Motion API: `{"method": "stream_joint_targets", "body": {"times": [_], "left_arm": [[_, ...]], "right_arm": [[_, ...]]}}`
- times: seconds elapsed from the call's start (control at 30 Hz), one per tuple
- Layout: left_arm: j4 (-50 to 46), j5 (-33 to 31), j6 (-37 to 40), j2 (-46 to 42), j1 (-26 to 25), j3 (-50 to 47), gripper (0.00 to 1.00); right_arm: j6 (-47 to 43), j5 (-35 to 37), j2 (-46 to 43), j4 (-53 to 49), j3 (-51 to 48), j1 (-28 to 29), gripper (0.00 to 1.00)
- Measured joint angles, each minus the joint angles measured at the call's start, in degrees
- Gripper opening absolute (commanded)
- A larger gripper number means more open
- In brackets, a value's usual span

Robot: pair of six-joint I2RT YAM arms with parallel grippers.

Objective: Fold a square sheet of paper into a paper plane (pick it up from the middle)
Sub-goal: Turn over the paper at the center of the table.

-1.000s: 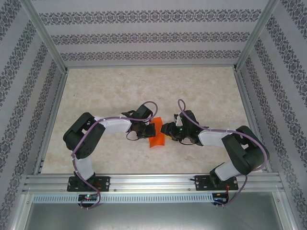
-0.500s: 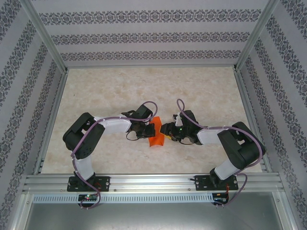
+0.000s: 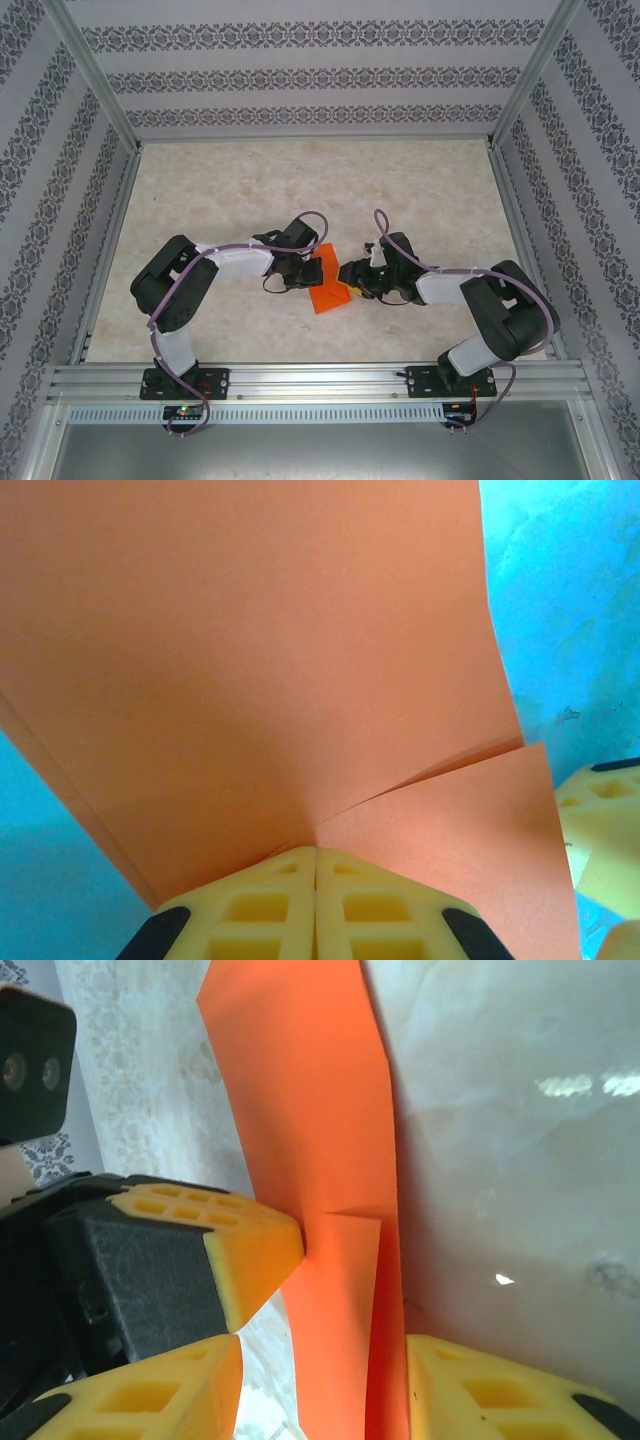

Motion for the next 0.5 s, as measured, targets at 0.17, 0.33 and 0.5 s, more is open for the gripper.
{"method": "stream_joint_targets", "body": {"times": [0.17,0.33,0.5], "left_arm": [[0.0,0.0,0.0,0.0,0.0,0.0,0.08],[0.0,0.0,0.0,0.0,0.0,0.0,0.08],[-0.3,-0.4,-0.1,-0.3,0.0,-0.1,0.11]], "right_arm": [[0.1,-0.4,0.3,-0.6,0.1,0.4,0.37],[0.7,-0.6,4.7,0.5,2.3,1.6,0.28],[1.4,-0.6,6.1,1.2,2.9,1.9,0.16]]}}
